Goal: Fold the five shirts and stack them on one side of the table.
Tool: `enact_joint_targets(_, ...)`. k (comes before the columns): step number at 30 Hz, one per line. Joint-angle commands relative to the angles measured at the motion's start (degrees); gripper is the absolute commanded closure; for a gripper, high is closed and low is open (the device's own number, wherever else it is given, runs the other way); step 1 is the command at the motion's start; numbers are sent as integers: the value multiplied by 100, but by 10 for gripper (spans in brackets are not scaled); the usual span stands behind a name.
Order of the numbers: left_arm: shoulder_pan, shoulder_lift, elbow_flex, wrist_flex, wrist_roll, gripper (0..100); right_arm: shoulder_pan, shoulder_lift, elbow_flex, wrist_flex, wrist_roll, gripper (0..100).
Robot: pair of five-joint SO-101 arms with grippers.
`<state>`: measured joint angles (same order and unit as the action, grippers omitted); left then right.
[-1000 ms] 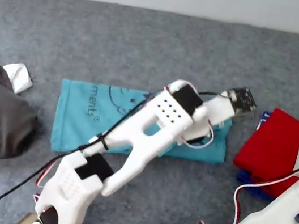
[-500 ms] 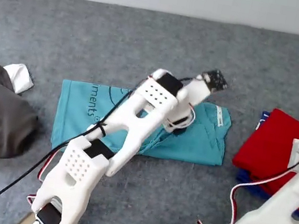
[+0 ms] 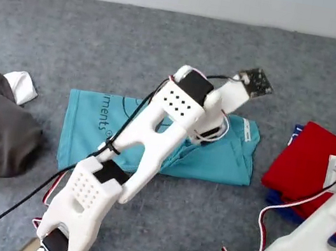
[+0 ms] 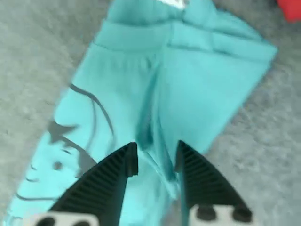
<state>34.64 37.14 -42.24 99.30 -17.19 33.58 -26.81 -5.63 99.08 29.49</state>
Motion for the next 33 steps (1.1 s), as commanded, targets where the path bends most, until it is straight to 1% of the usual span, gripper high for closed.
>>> enact_joint_targets(1,114,-642,998,79,-97,911,-48,-92,9,-66,-18,986)
enact_joint_targets(4,-97,-695,1516,-202,-149,962,-48,-92,9,-66,-18,986)
enact_joint_targets(6,-290,-686,1736,-440,-149,979,-48,-92,9,-66,-18,986)
enact_joint_targets(10,-589,-554,2255,-1055,-149,980,-48,-92,9,-66,-18,986)
enact_joint_targets(16,-774,123,2316,-1424,-149,983,-40,-92,9,-57,-18,986)
enact_joint_targets(20,-721,123,2123,-1292,-123,984,-40,-101,9,-57,-18,986)
enact_joint_targets(24,-791,-132,1578,-888,-114,984,-40,-101,9,-57,-18,986)
enact_joint_targets(29,-1037,-554,910,-360,-105,984,-40,-127,9,-57,-18,986)
enact_joint_targets(33,-1099,-897,558,105,-105,984,-40,-145,9,-48,-18,986)
